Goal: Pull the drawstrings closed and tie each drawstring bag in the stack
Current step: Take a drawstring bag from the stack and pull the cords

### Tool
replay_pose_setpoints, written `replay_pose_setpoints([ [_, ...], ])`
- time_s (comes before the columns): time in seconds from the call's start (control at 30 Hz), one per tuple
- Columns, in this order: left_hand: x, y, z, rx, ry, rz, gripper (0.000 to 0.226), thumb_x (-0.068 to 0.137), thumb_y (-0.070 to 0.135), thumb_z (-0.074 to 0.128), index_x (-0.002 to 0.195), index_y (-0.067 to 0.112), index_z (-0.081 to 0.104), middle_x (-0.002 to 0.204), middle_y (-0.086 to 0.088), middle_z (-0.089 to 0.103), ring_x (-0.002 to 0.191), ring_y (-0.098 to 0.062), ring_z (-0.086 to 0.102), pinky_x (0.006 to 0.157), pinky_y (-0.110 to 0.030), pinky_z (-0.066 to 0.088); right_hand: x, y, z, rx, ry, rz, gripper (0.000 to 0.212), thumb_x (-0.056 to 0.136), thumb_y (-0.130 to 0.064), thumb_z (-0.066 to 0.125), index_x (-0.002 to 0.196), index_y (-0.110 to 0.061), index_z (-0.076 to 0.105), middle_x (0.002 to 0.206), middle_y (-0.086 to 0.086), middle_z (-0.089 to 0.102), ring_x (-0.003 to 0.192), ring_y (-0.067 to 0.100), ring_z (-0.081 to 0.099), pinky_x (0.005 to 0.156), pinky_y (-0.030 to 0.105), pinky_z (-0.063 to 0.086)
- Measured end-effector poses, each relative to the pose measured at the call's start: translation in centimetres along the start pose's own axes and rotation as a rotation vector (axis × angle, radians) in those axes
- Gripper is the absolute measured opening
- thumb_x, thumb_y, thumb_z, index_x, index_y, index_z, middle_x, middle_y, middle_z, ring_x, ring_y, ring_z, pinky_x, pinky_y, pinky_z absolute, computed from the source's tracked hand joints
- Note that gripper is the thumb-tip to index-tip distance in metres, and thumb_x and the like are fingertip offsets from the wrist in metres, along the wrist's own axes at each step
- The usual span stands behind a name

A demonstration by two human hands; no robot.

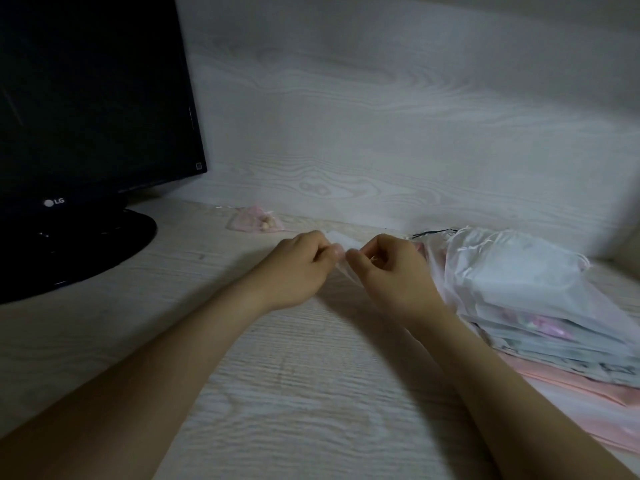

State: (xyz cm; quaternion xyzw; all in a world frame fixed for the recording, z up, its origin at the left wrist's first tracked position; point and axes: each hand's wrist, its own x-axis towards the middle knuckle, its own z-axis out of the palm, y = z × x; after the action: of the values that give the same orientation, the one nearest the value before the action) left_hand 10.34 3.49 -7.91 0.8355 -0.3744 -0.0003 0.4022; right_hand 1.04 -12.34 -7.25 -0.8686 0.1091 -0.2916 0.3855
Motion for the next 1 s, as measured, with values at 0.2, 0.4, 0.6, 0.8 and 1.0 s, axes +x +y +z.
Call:
replay_pose_setpoints([
  [0.2,0.2,-0.2,-0.4,-0.026,0.100,0.100,0.035,0.106,0.036,0.060,0.080,0.013,0.063,0.053,0.015,0.050,0.052,-0.003,0.044,0.052,-0.022,0.032,0.3,0.3,-0.2,0.015,0.052,0.054,0.024,0.087,-0.034,0.074,0.071,-0.019,0.066,0.054,-0.010,0.060,0.051,0.001,0.052,0.060,0.027,0.043],
  [0.4,0.5,-0.6,-0.8,-0.083,0.065,0.026,0.029,0.106,0.035,0.061,0.080,0.020,0.063,0.052,0.019,0.053,0.050,0.000,0.046,0.057,-0.025,0.037,0.6,0.4,-0.3,0.019,0.068,0.100,0.020,0.085,-0.029,0.074,0.071,-0.017,0.067,0.052,-0.012,0.060,0.052,0.001,0.053,0.062,0.028,0.044],
  [0.6,0.2,0.6,-0.8,-0.319,-0.014,-0.118,0.032,0.108,0.038,0.054,0.082,0.019,0.058,0.063,0.008,0.057,0.057,-0.013,0.056,0.061,-0.034,0.049,0.6,0.4,-0.6,-0.034,0.103,0.108,0.035,0.080,-0.052,0.076,0.068,-0.020,0.067,0.055,-0.009,0.064,0.056,0.005,0.060,0.063,0.032,0.051],
  [0.8,0.1,1.2,-0.8,-0.419,-0.022,-0.136,0.026,0.106,0.030,0.059,0.085,0.014,0.062,0.073,0.001,0.068,0.066,-0.018,0.065,0.067,-0.039,0.055,0.4,1.0,-0.5,-0.024,0.009,0.037,0.025,0.086,-0.048,0.078,0.075,-0.025,0.078,0.042,-0.024,0.050,0.043,-0.001,0.050,0.056,0.020,0.033],
  [1.0,-0.1,1.9,-1.2,-0.560,0.121,-0.115,0.024,0.102,0.020,0.069,0.082,0.005,0.067,0.076,-0.010,0.071,0.071,-0.018,0.071,0.069,-0.033,0.062,0.6,1.5,-0.1,-0.087,-0.040,0.052,0.026,0.086,-0.054,0.075,0.077,-0.029,0.080,0.056,-0.015,0.061,0.054,0.001,0.053,0.063,0.022,0.039],
])
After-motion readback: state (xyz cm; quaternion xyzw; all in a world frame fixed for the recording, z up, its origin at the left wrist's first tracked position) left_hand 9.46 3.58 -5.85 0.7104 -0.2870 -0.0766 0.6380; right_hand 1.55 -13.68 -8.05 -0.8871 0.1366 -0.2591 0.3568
